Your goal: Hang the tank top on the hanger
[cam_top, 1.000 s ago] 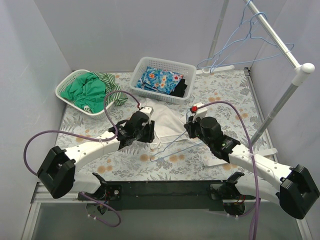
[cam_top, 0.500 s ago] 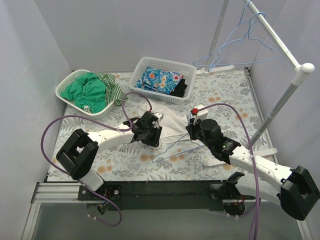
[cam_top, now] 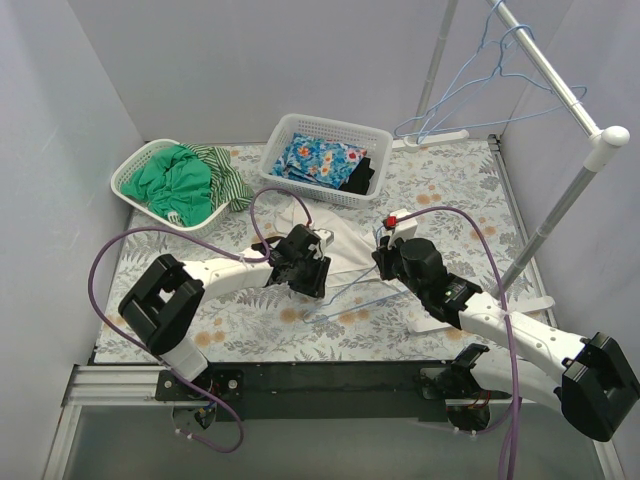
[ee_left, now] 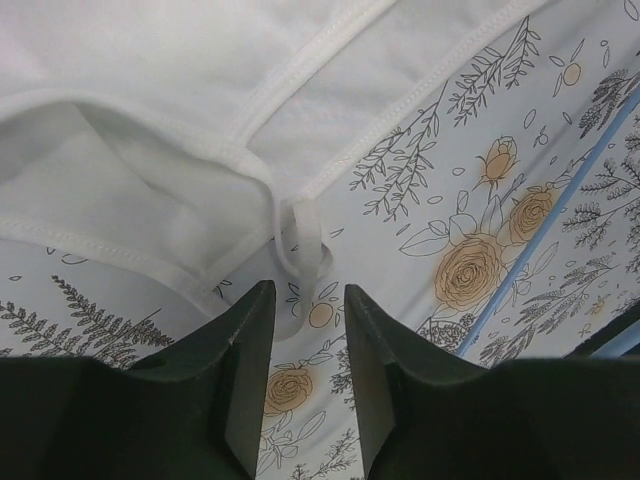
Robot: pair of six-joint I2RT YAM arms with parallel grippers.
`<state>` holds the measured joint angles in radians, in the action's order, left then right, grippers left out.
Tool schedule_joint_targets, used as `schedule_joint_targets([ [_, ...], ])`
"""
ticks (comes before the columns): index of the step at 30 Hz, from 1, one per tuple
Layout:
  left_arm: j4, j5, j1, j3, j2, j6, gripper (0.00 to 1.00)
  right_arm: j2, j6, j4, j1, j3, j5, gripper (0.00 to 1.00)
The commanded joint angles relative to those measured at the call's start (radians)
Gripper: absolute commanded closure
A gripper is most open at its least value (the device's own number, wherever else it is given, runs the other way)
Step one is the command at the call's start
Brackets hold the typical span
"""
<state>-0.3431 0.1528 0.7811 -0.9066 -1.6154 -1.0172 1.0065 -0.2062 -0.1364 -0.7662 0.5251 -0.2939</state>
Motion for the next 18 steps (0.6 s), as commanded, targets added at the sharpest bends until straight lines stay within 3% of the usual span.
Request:
schedule_joint_targets([
  [1,0.033,0.014,0.004,-0.023,-0.011,0.005,0.69,-0.009,-0.021,-0.025,-0.004,-0.007,-0.025,0.99],
  [3,0.045,0.014,0.004,-0.020,-0.020,0.005,0.76,-0.009,-0.022,-0.023,-0.004,-0.005,-0.030,0.99],
  [7,0.067,-0.016,0.004,-0.005,-0.009,0.002,1.00,-0.005,-0.025,-0.025,-0.004,0.003,-0.048,0.99],
  [13,0.064,-0.110,-0.019,0.012,0.102,-0.040,1.00,0.000,-0.041,0.026,-0.004,0.041,-0.125,0.99],
  [18,0.067,-0.095,-0.120,0.083,0.239,-0.067,1.00,-0.005,-0.062,0.050,-0.002,0.085,-0.191,0.99],
])
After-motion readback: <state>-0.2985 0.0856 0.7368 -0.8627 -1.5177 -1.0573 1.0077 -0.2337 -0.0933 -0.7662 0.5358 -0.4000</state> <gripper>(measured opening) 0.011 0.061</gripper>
